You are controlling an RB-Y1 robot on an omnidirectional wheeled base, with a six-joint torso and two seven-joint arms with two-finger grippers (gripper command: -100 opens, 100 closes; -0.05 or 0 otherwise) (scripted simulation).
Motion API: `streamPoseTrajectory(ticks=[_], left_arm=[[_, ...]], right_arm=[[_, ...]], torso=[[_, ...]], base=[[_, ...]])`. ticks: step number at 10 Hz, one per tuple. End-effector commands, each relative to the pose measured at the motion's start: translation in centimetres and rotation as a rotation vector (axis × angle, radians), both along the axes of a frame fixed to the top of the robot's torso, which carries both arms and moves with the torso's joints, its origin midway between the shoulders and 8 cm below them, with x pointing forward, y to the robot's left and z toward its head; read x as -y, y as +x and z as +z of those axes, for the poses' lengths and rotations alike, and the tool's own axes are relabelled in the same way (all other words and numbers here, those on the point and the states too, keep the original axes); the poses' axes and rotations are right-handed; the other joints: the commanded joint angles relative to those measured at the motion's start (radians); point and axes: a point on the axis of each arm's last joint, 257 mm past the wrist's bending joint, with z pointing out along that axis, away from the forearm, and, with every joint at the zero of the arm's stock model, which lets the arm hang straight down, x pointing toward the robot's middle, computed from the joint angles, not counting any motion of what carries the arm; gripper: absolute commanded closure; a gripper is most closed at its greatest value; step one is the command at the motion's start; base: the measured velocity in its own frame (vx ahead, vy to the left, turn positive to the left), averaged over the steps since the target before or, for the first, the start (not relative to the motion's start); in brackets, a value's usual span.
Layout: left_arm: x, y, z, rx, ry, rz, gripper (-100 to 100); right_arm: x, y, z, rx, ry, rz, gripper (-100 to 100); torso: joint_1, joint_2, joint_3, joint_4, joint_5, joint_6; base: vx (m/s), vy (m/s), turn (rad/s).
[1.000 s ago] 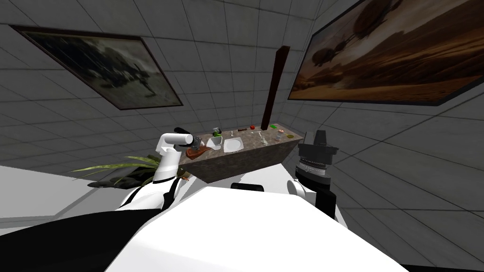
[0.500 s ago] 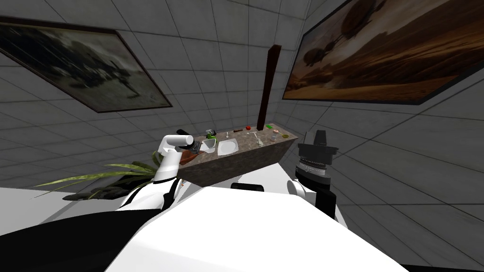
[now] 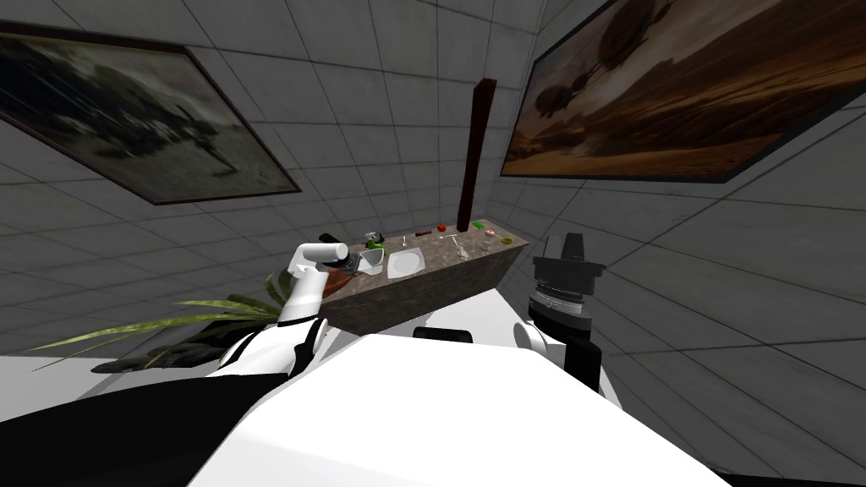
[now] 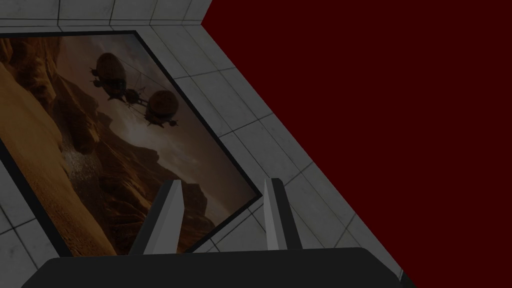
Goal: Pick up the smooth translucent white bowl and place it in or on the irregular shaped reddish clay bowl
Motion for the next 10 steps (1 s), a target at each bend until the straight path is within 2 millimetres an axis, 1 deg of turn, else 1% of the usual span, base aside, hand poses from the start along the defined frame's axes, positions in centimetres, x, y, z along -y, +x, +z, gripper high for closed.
streamPoseTrajectory(ticks=[1,2,3,7,8,9,10], left_arm=[[-0.5,0.3,-0.8,0.001,0.0,0.013,-100],[-0.4,0.0,-0.4,0.0,0.0,0.008,-100],[-0.4,0.1,-0.4,0.002,0.0,0.009,100],[-0.4,0.1,-0.5,0.0,0.0,0.007,100],[-0.4,0.0,-0.5,-0.001,0.0,0.007,0],[0.1,-0.1,0.1,0.002,0.001,-0.003,100],[0.3,-0.2,0.4,0.002,0.001,-0.008,100]], right_arm=[[0.0,0.0,0.0,0.0,0.0,0.0,0],[0.0,0.0,0.0,0.0,0.0,0.0,0],[0.0,0.0,0.0,0.0,0.0,0.0,0],[0.0,0.0,0.0,0.0,0.0,0.0,0],[0.0,0.0,0.0,0.0,0.0,0.0,0],[0.0,0.0,0.0,0.0,0.0,0.0,0],[0.0,0.0,0.0,0.0,0.0,0.0,0]], torso=[[0.0,0.0,0.0,0.0,0.0,0.0],[0.0,0.0,0.0,0.0,0.0,0.0],[-0.001,-0.001,0.0,0.0,0.0,0.0],[-0.002,-0.002,-0.001,0.0,-0.001,-0.001],[-0.002,-0.002,-0.001,0.0,-0.001,-0.001],[-0.003,-0.001,0.0,0.001,-0.001,-0.001],[-0.004,-0.002,0.0,0.001,-0.002,-0.002]], base=[[-0.04,0.026,-0.085],[-0.017,0.012,-0.017],[0.0,0.0,0.0],[-0.001,0.0,-0.002],[0.0,0.0,0.0],[0.03,-0.014,0.108],[0.046,-0.025,0.1]])
